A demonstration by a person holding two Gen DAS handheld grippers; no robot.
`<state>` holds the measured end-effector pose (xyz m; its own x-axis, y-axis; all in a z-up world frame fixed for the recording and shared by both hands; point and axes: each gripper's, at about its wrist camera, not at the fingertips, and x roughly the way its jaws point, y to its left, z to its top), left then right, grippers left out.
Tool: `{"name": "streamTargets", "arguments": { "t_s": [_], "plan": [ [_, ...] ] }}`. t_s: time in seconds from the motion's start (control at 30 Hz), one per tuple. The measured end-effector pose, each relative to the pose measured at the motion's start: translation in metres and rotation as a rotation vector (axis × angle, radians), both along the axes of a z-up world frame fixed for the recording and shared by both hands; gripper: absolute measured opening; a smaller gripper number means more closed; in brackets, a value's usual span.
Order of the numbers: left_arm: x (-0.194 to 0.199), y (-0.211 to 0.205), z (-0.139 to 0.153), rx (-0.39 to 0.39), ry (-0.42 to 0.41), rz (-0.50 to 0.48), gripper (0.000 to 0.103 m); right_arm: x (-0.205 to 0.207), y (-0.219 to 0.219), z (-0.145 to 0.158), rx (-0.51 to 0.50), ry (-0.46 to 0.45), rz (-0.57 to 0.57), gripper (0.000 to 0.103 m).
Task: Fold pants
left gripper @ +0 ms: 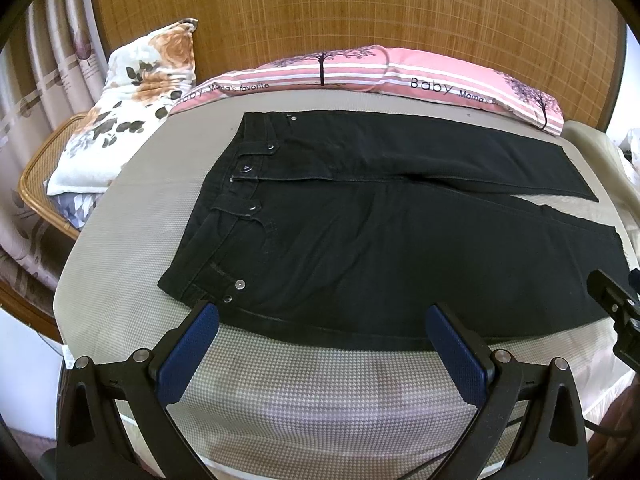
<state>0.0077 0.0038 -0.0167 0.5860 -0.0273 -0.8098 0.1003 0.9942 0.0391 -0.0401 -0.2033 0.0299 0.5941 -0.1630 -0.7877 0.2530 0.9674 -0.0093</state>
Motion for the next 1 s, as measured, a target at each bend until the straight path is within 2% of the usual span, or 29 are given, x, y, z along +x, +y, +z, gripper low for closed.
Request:
{"name": "streamTargets", "arguments": {
  "t_s": [1.0],
  "plan": [
    [0.013, 0.007, -0.004, -0.006, 0.015, 0.016, 0.102, 0.014, 0.004, -0.006, -0.009, 0.029, 0.018, 0.103]
  ]
}}
